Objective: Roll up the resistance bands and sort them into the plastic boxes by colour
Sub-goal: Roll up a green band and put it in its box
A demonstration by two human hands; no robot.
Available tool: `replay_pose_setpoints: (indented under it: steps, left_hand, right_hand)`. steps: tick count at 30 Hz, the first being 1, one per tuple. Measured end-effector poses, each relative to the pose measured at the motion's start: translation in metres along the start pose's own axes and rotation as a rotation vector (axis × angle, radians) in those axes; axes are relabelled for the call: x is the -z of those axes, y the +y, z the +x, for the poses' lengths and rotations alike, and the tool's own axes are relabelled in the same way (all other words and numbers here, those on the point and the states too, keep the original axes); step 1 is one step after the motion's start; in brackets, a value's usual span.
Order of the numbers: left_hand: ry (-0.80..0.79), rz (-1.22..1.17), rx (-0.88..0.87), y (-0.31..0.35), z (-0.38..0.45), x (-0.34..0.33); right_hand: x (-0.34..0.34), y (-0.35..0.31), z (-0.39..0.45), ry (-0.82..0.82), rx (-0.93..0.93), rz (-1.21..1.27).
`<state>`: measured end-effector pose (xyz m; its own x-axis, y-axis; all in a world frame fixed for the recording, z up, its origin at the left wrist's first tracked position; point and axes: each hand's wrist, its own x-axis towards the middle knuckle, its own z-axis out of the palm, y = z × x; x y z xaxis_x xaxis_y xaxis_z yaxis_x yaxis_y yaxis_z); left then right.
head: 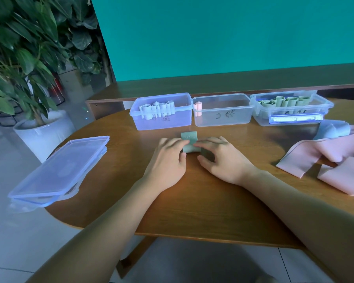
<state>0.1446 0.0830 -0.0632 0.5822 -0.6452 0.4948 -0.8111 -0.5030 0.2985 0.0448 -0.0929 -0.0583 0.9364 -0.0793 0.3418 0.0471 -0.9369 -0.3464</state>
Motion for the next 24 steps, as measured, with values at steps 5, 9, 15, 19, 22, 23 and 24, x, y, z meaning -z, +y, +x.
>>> replay_pose_setpoints:
  steps: [5, 9, 15, 19, 22, 23, 24]
  left_hand:
    - [0.023, -0.006, -0.011, -0.004, 0.002, -0.002]
    - [-0.018, -0.001, 0.024, -0.006, 0.007, -0.003]
    - [-0.014, 0.006, 0.019, -0.006, 0.012, -0.004]
    - [0.013, -0.006, 0.000, -0.008, 0.015, -0.006]
    - [-0.013, -0.004, 0.031, -0.011, 0.020, -0.008]
    - [-0.026, -0.001, 0.041, -0.012, 0.021, -0.009]
    - [-0.037, 0.003, 0.049, -0.012, 0.023, -0.010]
  right_hand:
    - [-0.002, 0.003, 0.008, 0.001, -0.015, -0.009]
    - [-0.002, 0.003, 0.010, 0.027, 0.004, 0.008]
    - [-0.005, 0.007, 0.016, 0.011, -0.005, 0.018]
    - [-0.005, 0.009, 0.023, -0.001, -0.026, 0.003]
    - [-0.005, 0.009, 0.026, 0.015, -0.012, 0.006]
    - [-0.006, 0.010, 0.027, 0.027, -0.008, 0.015]
    - [-0.006, 0.010, 0.027, 0.035, -0.005, 0.023]
